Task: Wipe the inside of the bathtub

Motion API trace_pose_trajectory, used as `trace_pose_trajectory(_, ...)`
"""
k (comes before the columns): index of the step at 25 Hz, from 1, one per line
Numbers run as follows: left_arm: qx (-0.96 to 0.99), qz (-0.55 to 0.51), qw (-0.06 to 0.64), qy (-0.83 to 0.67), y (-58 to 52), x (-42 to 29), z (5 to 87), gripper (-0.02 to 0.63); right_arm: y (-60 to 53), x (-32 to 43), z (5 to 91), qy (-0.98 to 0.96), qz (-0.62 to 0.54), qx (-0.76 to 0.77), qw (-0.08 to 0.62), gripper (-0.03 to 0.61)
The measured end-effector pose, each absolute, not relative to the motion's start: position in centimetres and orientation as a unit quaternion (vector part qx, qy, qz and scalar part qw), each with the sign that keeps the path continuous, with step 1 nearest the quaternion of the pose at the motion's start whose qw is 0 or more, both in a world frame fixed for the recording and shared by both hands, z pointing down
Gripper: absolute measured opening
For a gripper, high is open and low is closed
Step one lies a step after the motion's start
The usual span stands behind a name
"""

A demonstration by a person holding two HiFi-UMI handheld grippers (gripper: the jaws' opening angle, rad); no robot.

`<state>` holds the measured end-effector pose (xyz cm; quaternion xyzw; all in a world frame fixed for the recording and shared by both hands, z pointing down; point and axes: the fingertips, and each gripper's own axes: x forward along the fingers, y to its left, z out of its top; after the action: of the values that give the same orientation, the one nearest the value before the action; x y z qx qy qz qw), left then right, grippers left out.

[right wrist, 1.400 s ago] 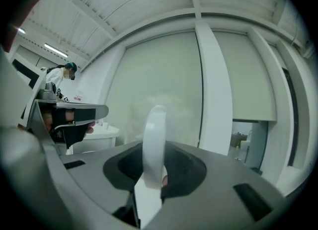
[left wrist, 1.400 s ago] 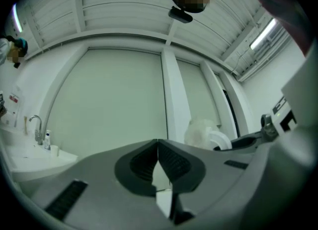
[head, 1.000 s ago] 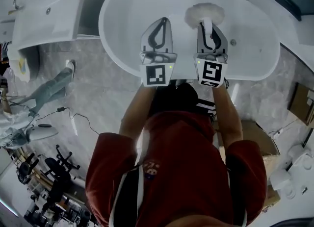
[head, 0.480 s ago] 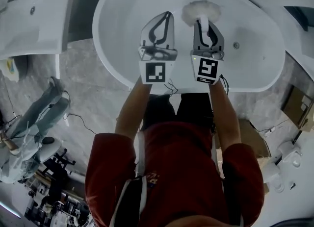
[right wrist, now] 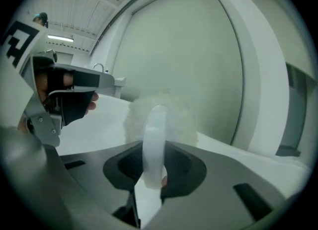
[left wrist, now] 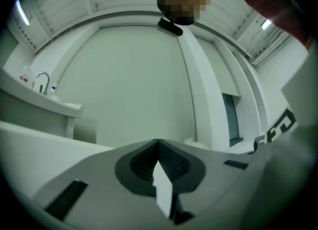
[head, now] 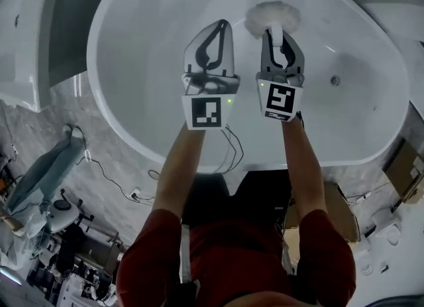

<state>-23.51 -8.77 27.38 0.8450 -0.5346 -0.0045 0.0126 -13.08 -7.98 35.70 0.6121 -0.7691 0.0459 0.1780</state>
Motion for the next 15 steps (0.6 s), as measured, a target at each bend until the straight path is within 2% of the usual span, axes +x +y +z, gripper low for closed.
trace_pose_trajectory(11,0.817,0.005,0.026,-0.576,-12.7,-24.1,44.6,0.015,-12.3,-14.6,58.3,-0.789,0.102,0.568,0.21,0.094)
trace_pose_trajectory(15,0.813,0.026,0.05,-0.58,-12.3,-24.2,50.7,0.015,-12.8,-15.0,64.6,-0.791,0.107,0.558,0.226,0.094)
